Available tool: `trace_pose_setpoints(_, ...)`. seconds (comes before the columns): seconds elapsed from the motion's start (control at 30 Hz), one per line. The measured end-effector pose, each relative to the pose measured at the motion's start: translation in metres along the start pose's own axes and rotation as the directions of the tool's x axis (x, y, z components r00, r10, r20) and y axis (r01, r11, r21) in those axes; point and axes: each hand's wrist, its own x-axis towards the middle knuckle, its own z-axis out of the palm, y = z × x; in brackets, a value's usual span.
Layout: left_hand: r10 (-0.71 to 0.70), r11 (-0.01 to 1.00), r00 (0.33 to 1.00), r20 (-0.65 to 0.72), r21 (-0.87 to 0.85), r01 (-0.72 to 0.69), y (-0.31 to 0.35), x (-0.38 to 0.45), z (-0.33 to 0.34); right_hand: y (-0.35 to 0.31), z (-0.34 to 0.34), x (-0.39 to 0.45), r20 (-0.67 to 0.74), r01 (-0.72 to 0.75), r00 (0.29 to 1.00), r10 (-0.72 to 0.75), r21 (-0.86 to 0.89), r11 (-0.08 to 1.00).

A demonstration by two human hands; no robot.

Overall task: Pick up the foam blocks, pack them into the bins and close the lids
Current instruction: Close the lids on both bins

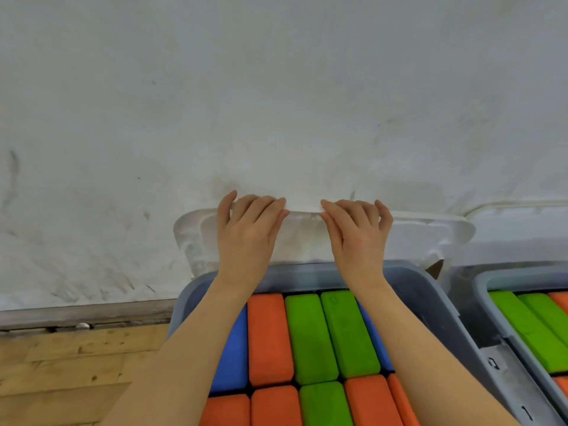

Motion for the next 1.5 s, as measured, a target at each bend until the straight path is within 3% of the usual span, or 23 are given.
trace_pose_setpoints(0.23, -0.002, 0.992, 1.0, 0.003, 0.123, 0.002, 0.032, 0.026, -0.063, -0.012, -0.056, 0.03, -0.103, 0.119, 0.988, -0.117, 0.013, 0.993)
trace_pose_setpoints(0.37, -0.018, 0.972, 0.989, 0.15, 0.235, -0.018, 0.058, 0.026, -0.101, -0.016, -0.092, 0.026, -0.089, 0.181, 0.979, -0.181, -0.009, 0.983)
trace_pose_setpoints(0.47, -0.019, 0.966, 0.953, 0.301, 0.25, -0.06, 0.077, 0.016, -0.129, -0.014, -0.119, 0.009, -0.028, 0.234, 0.972, -0.233, 0.012, 0.972)
trace_pose_setpoints(0.57, -0.055, 0.967, 0.93, 0.364, 0.252, -0.041, 0.098, 0.002, -0.148, -0.009, -0.14, -0.01, 0.007, 0.238, 0.971, -0.238, 0.026, 0.971)
trace_pose_setpoints(0.73, -0.116, 0.961, 0.942, 0.316, 0.274, 0.027, 0.131, -0.032, -0.158, -0.002, -0.166, -0.034, 0.03, 0.307, 0.951, -0.309, 0.054, 0.95)
trace_pose_setpoints(0.87, -0.032, 0.976, 0.971, 0.238, 0.216, -0.021, 0.136, -0.051, -0.177, -0.014, -0.19, -0.053, 0.057, 0.265, 0.96, -0.275, 0.138, 0.954)
trace_pose_setpoints(0.97, -0.009, 0.98, 0.969, 0.249, 0.196, -0.041, 0.132, -0.073, -0.197, -0.029, -0.207, -0.069, 0.158, 0.264, 0.943, -0.292, 0.176, 0.948)
trace_pose_setpoints(1.13, -0.033, 0.984, 0.948, 0.318, 0.174, -0.024, 0.123, -0.119, -0.222, -0.05, -0.224, -0.105, 0.38, 0.275, 0.866, -0.326, 0.182, 0.944)
trace_pose_setpoints(1.23, -0.064, 0.997, 0.896, 0.439, 0.059, 0.043, 0.116, -0.148, -0.232, -0.063, -0.228, -0.129, 0.533, 0.197, 0.794, -0.29, 0.226, 0.954)
trace_pose_setpoints(1.4, -0.118, 0.984, 0.785, 0.608, -0.035, 0.175, 0.112, -0.186, -0.243, -0.075, -0.232, -0.157, 0.84, -0.185, 0.526, -0.133, 0.266, 0.946)
trace_pose_setpoints(1.5, -0.076, 0.975, 0.707, 0.703, -0.095, 0.2, 0.113, -0.204, -0.243, -0.08, -0.236, -0.173, 0.889, -0.248, 0.452, -0.074, 0.205, 0.947)
